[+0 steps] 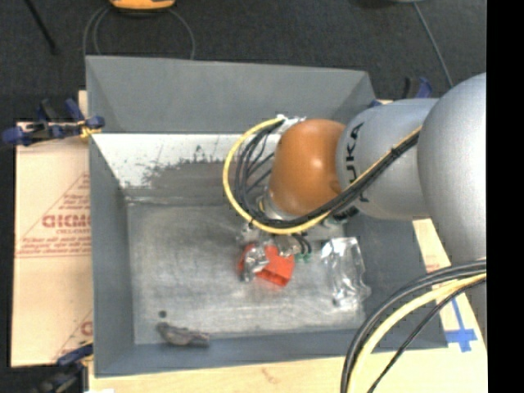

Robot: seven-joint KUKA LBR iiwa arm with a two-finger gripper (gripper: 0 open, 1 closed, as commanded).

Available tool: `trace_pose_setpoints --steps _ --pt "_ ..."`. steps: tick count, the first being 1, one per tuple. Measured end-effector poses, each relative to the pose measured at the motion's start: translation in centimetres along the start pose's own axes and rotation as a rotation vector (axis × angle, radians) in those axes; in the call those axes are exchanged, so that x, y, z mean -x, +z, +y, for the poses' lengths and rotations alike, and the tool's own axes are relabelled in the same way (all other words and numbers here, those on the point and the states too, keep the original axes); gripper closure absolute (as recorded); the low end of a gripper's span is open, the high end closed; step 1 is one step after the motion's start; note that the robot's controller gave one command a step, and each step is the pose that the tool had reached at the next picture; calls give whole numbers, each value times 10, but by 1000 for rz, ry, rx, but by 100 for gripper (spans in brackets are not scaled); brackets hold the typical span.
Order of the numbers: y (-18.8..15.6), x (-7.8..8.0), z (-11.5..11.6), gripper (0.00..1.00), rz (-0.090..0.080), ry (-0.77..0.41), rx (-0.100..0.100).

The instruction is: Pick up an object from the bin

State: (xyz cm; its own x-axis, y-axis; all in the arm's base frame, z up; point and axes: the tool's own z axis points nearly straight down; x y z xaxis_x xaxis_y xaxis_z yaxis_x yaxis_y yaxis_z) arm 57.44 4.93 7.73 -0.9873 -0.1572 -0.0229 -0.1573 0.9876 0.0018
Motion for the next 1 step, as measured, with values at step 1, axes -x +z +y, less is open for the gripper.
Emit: trace_pose_setpoints --steps 1 --pt "-180 -17 -17 100 11 -206 -3"
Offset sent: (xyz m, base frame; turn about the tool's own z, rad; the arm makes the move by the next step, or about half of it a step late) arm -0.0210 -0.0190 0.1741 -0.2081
